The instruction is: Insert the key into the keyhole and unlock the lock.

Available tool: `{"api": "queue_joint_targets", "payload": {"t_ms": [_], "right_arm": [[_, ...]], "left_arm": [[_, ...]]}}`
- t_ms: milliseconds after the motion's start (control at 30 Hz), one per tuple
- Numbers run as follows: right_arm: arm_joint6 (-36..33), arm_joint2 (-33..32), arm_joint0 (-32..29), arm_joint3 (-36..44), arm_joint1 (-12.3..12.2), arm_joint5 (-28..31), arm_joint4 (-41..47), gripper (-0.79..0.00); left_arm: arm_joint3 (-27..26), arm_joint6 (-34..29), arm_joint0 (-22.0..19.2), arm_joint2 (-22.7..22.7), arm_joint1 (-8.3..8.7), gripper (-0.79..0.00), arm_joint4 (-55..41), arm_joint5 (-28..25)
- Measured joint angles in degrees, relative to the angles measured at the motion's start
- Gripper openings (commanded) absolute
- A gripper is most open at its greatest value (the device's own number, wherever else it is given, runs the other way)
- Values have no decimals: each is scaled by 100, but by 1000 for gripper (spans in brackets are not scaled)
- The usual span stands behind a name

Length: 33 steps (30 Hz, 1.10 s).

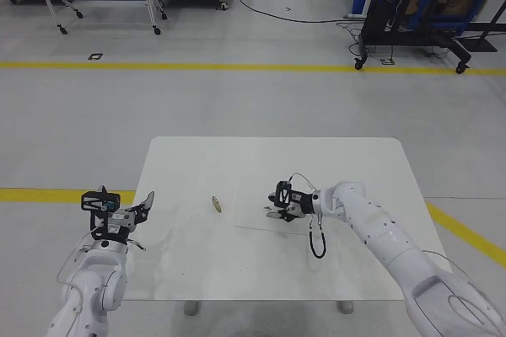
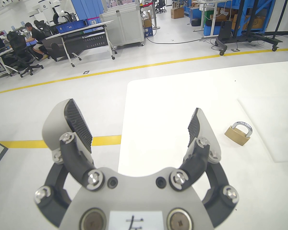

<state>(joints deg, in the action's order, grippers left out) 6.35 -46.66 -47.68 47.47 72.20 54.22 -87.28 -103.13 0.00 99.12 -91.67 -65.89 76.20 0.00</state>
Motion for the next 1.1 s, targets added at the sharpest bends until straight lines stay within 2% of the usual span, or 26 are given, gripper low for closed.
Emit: {"api": "queue_joint_targets", "payload": {"t_ms": [67,200,300,333,367,733,1100], "right_arm": [[22,133,80,-122,61,-89,-85,-372],[102,318,209,-348,165,-206,-148,-440],[189,431,295,-515,235,-260,-174,-579],[214,463,319,-559,254,-276,-190,-659],[249,503,349,-612,277,-301,-215,-785],[720,633,478,-725,299,-445,-547,-785],[1300,325,203,152,-62,-258,-1048,-785]], "left_arm": [[0,0,0,0,0,0,0,0],[0,0,0,0,0,0,0,0],[0,0,0,0,0,0,0,0],[0,0,0,0,0,0,0,0],[0,0,0,0,0,0,0,0],[0,0,0,0,0,0,0,0],[0,0,0,0,0,0,0,0]]}}
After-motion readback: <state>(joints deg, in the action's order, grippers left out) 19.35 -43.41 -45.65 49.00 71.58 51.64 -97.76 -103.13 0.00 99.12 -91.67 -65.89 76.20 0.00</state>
